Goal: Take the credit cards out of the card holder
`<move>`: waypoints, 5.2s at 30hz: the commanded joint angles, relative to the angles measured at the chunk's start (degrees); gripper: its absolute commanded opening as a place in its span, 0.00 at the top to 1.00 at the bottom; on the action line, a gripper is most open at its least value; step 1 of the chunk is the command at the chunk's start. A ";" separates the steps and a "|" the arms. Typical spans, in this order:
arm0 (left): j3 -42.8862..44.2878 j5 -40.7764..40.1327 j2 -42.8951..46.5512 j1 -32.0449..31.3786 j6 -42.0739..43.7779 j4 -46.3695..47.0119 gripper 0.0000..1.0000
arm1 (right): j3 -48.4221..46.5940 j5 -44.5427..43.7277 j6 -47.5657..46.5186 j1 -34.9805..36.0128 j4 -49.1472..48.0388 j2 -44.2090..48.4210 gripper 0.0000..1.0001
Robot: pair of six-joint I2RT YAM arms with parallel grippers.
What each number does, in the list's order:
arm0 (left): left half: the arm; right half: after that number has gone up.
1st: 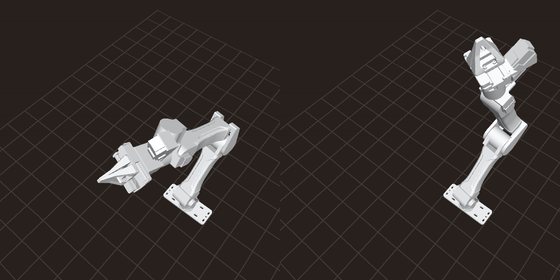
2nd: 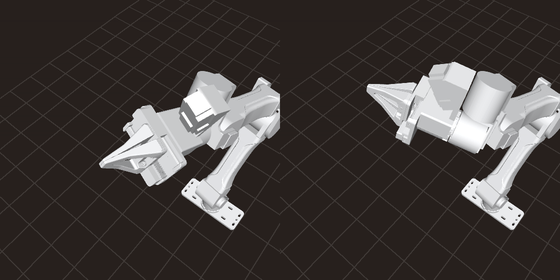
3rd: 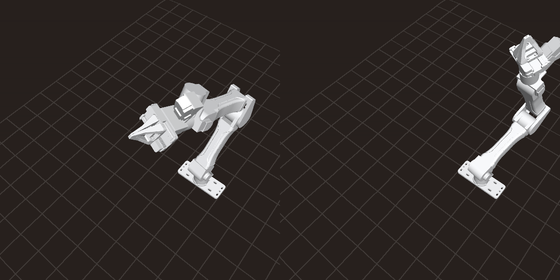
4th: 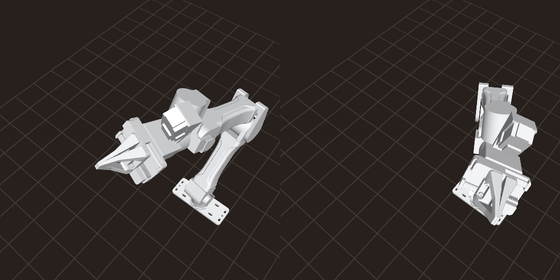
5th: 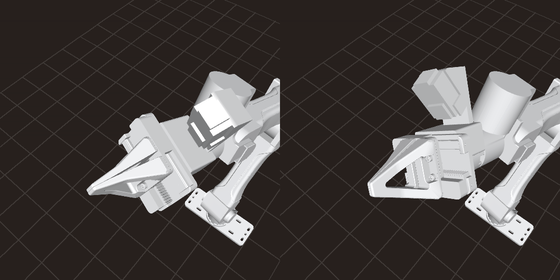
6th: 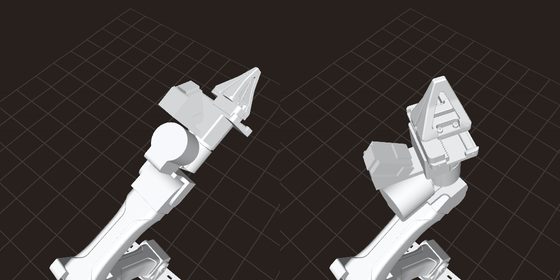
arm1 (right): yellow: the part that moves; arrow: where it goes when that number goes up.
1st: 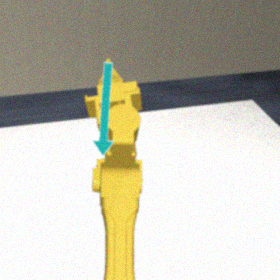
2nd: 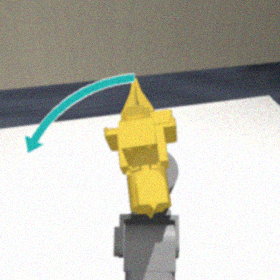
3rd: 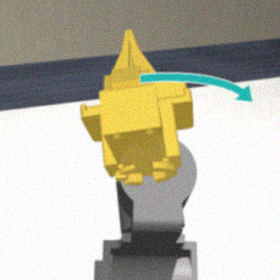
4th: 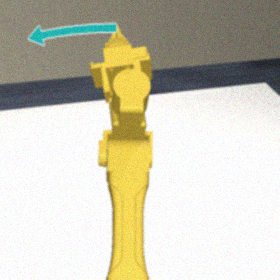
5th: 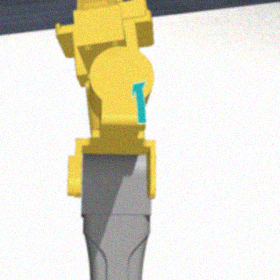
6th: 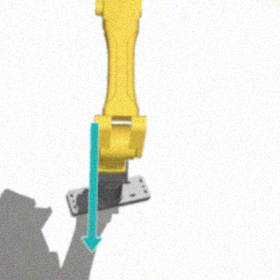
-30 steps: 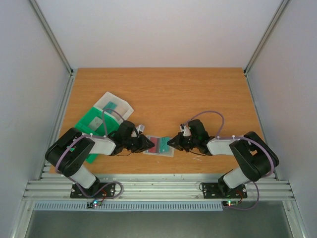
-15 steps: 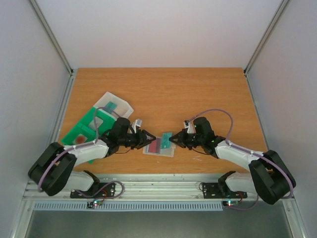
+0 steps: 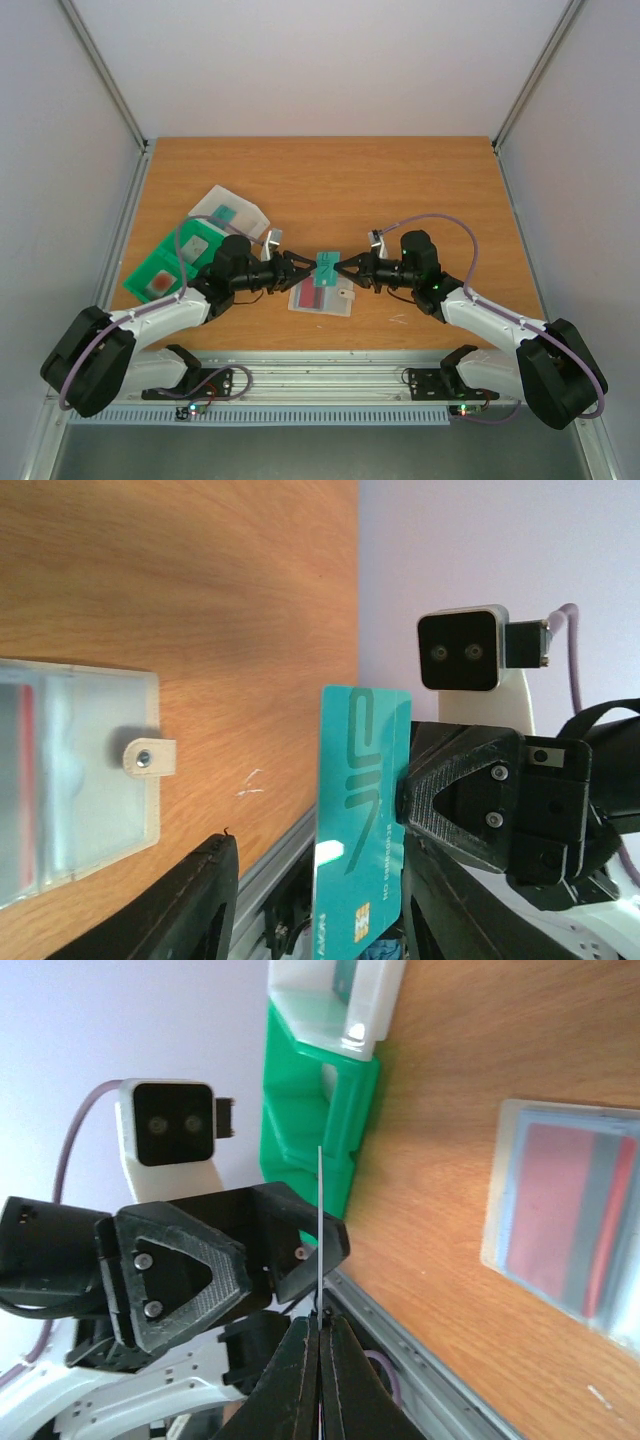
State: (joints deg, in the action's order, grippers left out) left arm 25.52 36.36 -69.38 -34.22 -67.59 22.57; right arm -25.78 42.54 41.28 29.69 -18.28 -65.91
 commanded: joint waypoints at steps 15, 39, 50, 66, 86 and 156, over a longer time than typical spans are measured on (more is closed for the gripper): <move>-3.29 4.71 -4.62 -0.41 -7.33 20.74 1.00 | 0.96 5.27 3.33 1.38 -12.35 -2.94 0.94; 2.20 21.21 4.78 -0.41 13.79 -4.47 1.00 | -24.25 8.02 -41.34 1.33 50.23 4.28 0.44; 4.67 25.75 7.49 -0.41 20.50 -12.10 0.99 | -26.43 13.52 -43.12 1.60 50.57 0.23 0.47; 1.77 28.63 6.74 -0.37 11.74 3.07 1.00 | -27.15 14.99 -43.43 4.67 49.75 -2.45 0.84; 4.64 -0.26 25.46 -0.41 7.07 -14.94 0.26 | -20.84 5.41 -16.67 4.61 23.35 6.69 0.99; 13.10 -30.53 23.00 3.80 11.37 -40.84 1.00 | -18.05 -6.64 -20.72 4.50 33.95 14.59 0.02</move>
State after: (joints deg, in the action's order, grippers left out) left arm 36.03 13.56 -45.04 -32.69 -60.34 -10.15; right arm -41.23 36.23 24.49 34.09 10.92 -52.84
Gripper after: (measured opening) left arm 0.008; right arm 0.984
